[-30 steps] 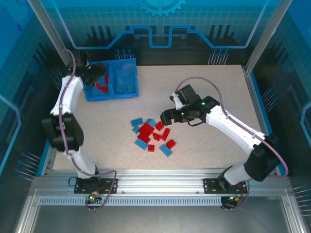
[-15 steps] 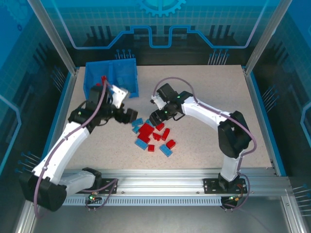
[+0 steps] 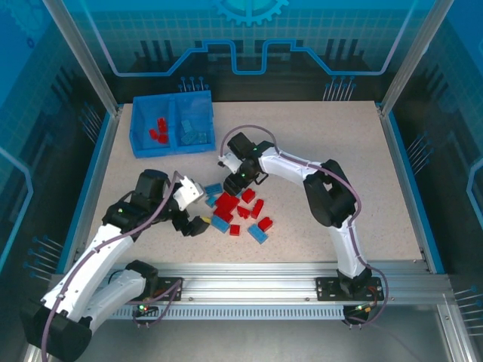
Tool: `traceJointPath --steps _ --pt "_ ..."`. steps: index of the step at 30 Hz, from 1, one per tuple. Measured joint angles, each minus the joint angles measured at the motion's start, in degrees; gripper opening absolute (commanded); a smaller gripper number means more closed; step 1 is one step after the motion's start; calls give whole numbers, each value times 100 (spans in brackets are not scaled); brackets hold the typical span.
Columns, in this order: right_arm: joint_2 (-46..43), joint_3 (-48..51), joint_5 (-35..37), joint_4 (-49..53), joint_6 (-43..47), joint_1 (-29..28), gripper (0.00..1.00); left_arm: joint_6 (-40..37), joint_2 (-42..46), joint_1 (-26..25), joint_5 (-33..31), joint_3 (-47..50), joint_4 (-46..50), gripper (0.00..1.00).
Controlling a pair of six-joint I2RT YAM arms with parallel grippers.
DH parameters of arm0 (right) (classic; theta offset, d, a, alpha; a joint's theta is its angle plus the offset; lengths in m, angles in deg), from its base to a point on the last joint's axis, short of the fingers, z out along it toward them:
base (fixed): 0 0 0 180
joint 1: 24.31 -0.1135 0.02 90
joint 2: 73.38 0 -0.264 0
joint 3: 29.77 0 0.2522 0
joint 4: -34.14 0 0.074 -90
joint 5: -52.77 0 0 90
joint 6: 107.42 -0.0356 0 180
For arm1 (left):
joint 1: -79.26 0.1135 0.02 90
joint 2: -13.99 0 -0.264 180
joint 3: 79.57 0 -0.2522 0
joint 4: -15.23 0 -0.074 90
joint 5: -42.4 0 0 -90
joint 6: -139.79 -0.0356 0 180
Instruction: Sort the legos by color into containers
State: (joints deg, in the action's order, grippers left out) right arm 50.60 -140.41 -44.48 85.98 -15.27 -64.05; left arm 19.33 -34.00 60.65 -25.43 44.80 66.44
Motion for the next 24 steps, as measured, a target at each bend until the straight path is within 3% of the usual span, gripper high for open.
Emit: traceJointPath --steps 7,13,18,24 --pt "133 0 -15 26 -11 -2 47 -122 63 0 2 203 -297 99" --pt "179 -31 -13 0 -44 -9 28 -125 63 0 -11 293 -557 99" --pt "-11 57 94 -72 -243 -11 27 -105 181 0 -308 505 -903 99" --pt "-1169 249 120 -579 -721 -13 28 422 492 278 -946 645 -1593 99"
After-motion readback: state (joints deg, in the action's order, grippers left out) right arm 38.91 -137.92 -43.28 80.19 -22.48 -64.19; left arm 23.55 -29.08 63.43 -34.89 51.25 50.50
